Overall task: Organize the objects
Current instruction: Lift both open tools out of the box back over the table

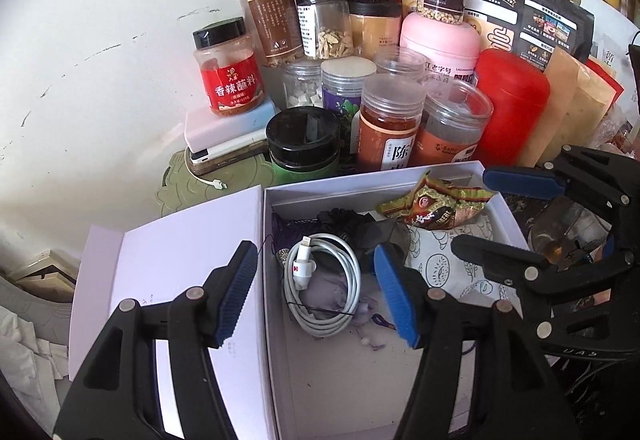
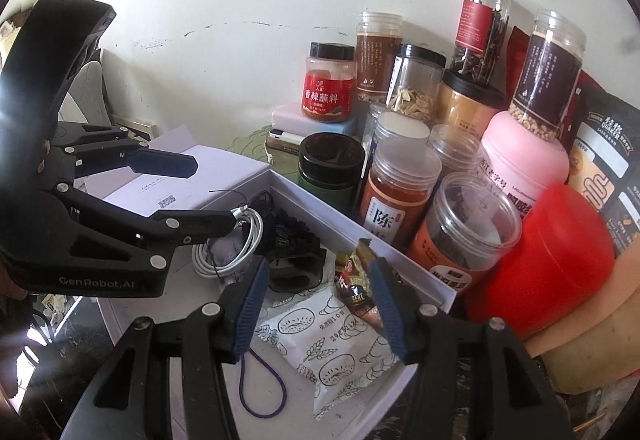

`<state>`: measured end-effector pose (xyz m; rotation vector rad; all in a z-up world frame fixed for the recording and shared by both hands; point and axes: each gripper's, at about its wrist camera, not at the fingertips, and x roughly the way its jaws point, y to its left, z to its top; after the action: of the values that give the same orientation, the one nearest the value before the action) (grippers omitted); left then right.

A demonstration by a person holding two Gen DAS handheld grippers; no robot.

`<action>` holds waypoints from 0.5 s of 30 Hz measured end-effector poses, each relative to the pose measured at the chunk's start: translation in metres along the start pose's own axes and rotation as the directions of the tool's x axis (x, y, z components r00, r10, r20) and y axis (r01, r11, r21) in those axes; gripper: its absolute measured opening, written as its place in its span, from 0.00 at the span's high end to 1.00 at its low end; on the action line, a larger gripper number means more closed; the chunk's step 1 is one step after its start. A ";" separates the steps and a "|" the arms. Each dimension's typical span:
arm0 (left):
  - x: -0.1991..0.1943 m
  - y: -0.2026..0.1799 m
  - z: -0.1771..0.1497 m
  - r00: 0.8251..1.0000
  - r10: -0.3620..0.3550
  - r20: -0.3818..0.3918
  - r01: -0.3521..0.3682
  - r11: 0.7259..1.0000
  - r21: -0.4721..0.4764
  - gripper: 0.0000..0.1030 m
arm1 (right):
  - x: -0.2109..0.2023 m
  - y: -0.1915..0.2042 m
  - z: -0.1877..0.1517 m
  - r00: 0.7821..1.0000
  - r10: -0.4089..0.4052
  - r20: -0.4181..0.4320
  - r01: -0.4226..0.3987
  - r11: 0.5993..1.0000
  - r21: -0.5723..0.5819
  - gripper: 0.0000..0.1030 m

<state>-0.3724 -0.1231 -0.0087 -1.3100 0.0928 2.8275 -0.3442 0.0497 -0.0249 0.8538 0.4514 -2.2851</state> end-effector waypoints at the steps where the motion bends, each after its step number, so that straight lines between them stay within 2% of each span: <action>1: -0.006 0.000 0.001 1.000 0.001 0.005 -0.001 1.000 -0.001 0.42 | -0.005 0.000 0.001 1.000 -0.004 0.006 0.005 1.000 -0.002 0.48; 5: -0.027 -0.003 0.005 0.999 0.017 0.027 -0.017 1.000 0.005 0.40 | -0.022 0.002 0.006 0.999 -0.015 0.032 0.016 1.000 -0.005 0.45; 10: -0.054 -0.008 0.009 0.997 0.030 0.066 -0.031 0.999 0.016 0.39 | -0.044 0.004 0.012 0.998 -0.029 0.054 0.029 1.000 -0.007 0.44; 15: -0.076 -0.013 0.009 0.997 0.040 0.072 -0.041 0.999 0.011 0.38 | -0.068 0.005 0.013 0.996 -0.043 0.074 0.044 0.999 -0.012 0.44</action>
<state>-0.3294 -0.1098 0.0542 -1.2173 0.1373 2.8989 -0.3074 0.0699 0.0302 0.7571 0.4567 -2.3422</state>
